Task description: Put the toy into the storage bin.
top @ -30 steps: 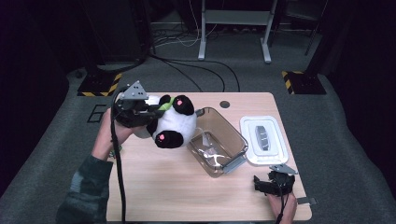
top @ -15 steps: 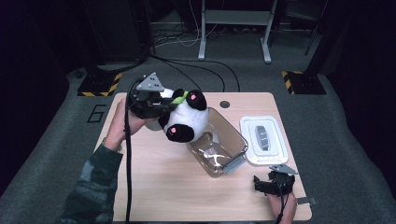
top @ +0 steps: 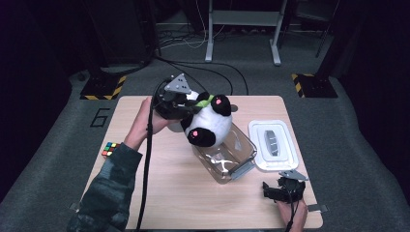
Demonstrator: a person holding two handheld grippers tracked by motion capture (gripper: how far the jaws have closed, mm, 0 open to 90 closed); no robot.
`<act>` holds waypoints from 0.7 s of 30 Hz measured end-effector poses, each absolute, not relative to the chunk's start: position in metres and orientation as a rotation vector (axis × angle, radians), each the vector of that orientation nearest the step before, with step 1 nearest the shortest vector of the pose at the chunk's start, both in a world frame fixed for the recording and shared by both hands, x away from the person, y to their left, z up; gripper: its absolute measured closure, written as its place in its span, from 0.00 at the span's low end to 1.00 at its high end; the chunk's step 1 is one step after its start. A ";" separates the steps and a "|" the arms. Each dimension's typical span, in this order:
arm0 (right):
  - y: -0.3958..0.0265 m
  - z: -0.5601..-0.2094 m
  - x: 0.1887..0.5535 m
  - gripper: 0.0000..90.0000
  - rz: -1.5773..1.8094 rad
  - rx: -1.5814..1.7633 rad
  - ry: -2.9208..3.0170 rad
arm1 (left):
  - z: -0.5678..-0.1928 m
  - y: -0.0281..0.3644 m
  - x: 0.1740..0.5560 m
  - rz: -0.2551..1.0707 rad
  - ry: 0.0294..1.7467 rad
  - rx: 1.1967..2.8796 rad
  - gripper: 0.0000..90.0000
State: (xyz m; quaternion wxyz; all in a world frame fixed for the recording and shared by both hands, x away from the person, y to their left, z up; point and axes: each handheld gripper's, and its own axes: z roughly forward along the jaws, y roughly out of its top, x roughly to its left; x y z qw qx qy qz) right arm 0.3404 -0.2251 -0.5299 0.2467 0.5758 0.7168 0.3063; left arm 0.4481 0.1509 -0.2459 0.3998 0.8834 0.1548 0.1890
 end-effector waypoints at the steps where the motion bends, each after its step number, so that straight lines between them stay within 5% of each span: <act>1: -0.225 -0.530 0.340 0.02 0.836 1.570 1.955 | -0.247 0.150 0.449 0.475 0.388 2.236 0.85; 21: -0.225 -0.530 0.341 0.02 0.837 1.578 1.951 | -0.281 0.117 0.466 0.403 0.320 2.293 0.85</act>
